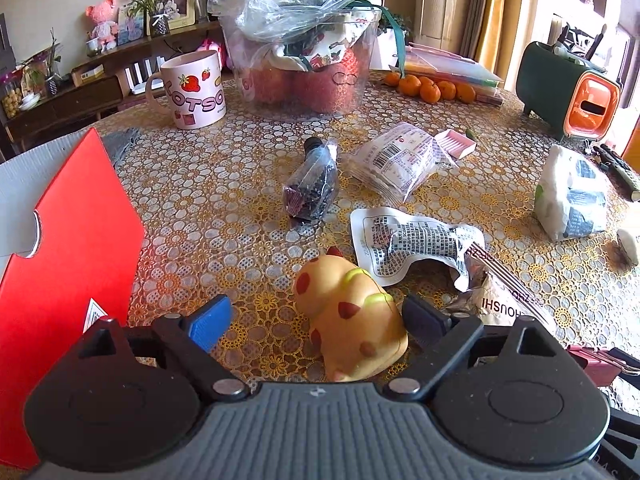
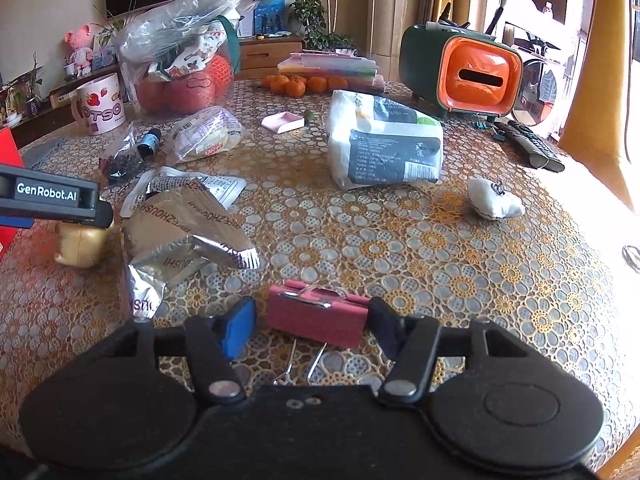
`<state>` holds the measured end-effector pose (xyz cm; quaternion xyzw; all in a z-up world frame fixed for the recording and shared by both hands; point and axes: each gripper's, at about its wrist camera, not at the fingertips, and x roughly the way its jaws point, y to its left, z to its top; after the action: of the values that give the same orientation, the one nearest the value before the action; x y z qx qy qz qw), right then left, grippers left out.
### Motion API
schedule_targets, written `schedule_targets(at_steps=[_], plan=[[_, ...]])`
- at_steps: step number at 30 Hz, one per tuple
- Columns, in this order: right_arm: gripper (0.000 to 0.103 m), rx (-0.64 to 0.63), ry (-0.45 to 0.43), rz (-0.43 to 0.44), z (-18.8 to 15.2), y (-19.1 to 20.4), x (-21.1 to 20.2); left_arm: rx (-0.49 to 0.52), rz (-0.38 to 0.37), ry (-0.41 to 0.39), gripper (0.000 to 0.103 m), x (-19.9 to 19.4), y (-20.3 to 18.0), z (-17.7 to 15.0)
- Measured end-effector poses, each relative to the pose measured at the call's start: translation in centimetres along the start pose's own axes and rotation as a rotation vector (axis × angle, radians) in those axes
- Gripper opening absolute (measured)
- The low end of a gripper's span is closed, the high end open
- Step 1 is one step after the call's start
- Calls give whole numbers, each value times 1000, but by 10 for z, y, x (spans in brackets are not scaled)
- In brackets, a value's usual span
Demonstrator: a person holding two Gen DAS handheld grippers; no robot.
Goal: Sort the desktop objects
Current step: 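Grasp the pink binder clip with the right tool while the left tool grasps the yellow toy, then carry the clip and toy into the red box and open both tools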
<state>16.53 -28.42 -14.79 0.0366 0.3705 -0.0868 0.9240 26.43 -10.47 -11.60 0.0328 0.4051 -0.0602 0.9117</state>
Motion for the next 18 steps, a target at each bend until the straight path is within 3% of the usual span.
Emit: schedule_targets(at_steps=[5, 10, 18], plan=[[53, 10, 4, -9, 0, -3, -1, 5, -63, 6, 59, -3, -3, 2], [53, 3, 1, -19, 0, -4, -4, 21, -80, 15, 41, -9, -8, 4], [53, -10, -20, -15, 5, -4, -17, -9, -90, 16, 37, -18, 3, 3]])
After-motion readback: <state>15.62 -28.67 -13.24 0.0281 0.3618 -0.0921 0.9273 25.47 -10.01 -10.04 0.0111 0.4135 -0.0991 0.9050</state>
